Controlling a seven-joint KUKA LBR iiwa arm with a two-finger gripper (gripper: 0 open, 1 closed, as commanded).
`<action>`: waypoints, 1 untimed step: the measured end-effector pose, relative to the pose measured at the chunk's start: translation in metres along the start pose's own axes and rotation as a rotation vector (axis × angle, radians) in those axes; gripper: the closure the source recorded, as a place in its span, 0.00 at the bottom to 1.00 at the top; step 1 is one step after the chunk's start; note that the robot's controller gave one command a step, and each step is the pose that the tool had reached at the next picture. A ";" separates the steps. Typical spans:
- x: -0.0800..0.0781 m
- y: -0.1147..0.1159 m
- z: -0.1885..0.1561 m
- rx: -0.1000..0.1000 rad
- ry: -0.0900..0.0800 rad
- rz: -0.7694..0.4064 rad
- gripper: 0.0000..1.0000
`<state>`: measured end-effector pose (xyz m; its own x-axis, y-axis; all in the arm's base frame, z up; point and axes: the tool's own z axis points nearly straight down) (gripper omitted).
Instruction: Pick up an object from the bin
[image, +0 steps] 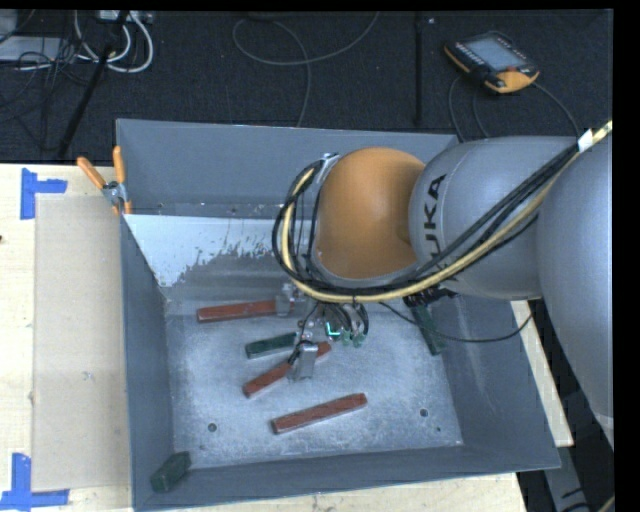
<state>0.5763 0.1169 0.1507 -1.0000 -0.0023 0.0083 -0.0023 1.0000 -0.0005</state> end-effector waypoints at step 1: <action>-0.002 0.000 -0.004 -0.001 -0.007 0.002 0.00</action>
Offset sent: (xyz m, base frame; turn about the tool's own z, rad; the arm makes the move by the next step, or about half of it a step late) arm 0.0032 -0.0173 -0.0807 -0.1542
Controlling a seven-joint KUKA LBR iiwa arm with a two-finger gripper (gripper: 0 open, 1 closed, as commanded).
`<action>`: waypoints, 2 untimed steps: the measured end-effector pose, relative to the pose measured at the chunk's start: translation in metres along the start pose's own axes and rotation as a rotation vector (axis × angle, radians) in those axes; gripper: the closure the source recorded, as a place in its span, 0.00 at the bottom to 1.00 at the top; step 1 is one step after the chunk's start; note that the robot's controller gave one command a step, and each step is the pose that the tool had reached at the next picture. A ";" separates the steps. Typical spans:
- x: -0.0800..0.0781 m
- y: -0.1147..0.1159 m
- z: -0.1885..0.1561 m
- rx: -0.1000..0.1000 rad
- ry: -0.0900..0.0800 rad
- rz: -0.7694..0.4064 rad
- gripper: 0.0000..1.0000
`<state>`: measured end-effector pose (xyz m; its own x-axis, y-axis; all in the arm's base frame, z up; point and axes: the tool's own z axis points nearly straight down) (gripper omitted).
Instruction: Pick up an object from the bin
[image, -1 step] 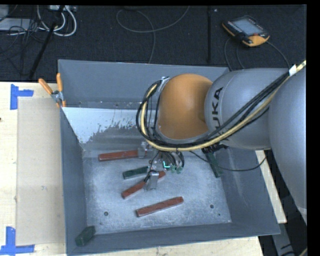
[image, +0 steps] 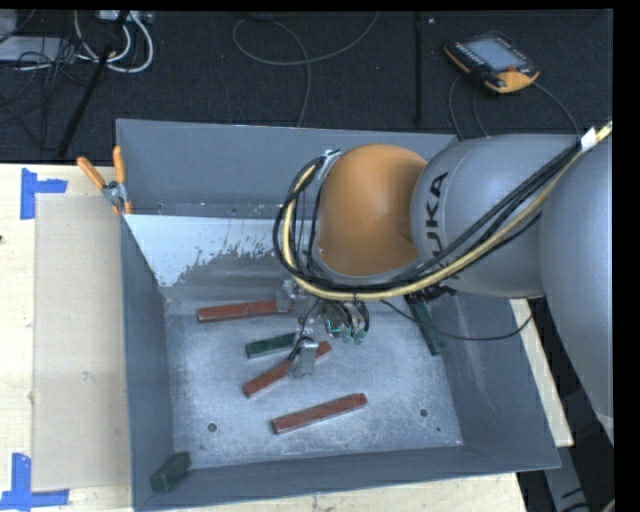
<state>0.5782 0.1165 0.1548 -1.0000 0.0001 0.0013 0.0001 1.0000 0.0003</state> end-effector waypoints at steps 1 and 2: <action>-0.002 -0.005 0.033 -0.001 -0.007 -0.069 0.00; 0.020 0.019 0.069 0.002 0.001 -0.088 0.00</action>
Offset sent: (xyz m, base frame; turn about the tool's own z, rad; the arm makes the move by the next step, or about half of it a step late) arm -0.0368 0.0465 -0.0848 -0.0918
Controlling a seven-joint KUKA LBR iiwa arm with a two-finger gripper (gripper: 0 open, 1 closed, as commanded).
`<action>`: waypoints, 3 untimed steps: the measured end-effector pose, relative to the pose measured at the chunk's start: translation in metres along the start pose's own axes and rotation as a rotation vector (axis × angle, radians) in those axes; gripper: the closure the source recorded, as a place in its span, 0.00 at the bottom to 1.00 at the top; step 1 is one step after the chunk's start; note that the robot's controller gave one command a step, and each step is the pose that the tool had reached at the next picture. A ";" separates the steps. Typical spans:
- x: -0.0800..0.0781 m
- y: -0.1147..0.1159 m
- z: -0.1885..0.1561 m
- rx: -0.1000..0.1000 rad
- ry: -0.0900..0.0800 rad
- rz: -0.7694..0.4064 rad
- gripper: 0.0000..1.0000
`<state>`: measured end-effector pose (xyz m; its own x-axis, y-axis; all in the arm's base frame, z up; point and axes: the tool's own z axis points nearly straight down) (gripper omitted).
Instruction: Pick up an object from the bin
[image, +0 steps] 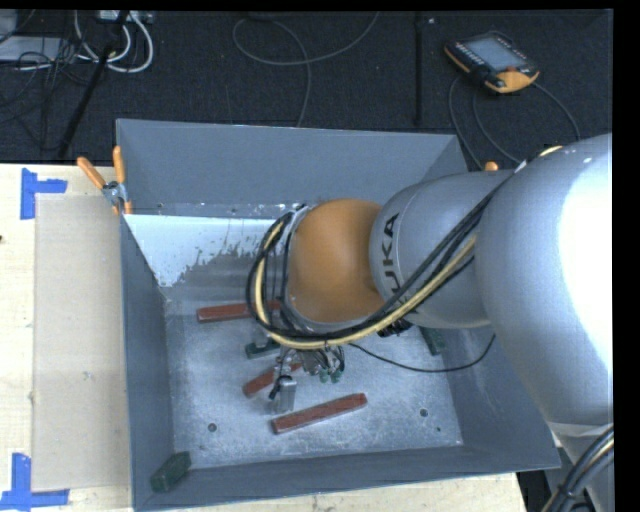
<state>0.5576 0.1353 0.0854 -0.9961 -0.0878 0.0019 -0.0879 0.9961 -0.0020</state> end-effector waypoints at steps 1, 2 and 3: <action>0.028 -0.049 0.016 -0.002 0.000 0.044 1.00; 0.028 -0.049 0.016 -0.002 0.000 0.044 1.00; 0.005 -0.033 -0.006 -0.002 0.000 0.060 1.00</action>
Offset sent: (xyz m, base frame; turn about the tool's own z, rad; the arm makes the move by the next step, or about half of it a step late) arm 0.0000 0.0000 0.0000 0.0000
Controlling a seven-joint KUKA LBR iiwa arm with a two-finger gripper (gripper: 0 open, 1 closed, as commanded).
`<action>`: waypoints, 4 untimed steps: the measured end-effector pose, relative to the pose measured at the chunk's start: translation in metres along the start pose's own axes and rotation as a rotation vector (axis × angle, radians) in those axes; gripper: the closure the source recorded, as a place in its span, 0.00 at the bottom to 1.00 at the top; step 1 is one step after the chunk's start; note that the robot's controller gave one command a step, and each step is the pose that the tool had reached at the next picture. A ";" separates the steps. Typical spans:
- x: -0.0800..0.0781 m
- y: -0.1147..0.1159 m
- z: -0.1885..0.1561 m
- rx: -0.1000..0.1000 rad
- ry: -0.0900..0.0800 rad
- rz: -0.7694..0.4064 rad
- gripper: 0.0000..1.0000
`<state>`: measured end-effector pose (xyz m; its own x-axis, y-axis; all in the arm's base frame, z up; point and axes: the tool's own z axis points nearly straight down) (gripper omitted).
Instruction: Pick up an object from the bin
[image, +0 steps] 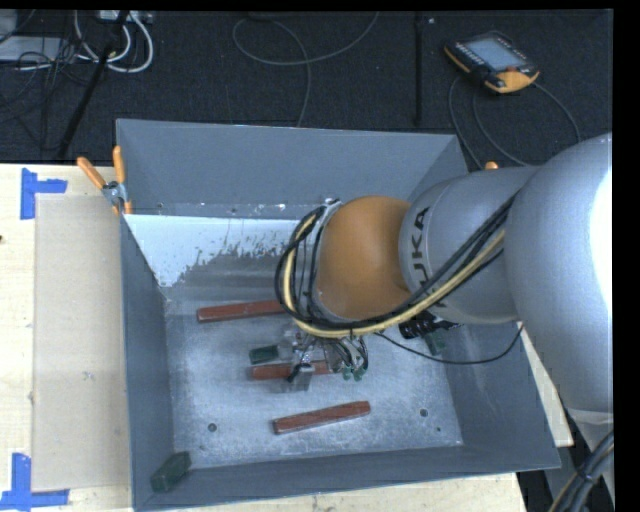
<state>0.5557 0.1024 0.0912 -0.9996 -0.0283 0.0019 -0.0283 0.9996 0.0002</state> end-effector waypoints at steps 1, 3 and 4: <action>0.009 -0.041 -0.094 0.000 -0.002 -0.018 1.00; 0.009 -0.041 -0.094 0.000 -0.001 -0.016 1.00; 0.009 -0.041 -0.094 0.000 -0.001 -0.015 1.00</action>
Offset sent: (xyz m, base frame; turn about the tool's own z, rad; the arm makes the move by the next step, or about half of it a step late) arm 0.0000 0.0000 0.0000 0.0000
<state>0.5482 0.0610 0.1857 -0.9991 -0.0431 0.0007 -0.0431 0.9991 0.0005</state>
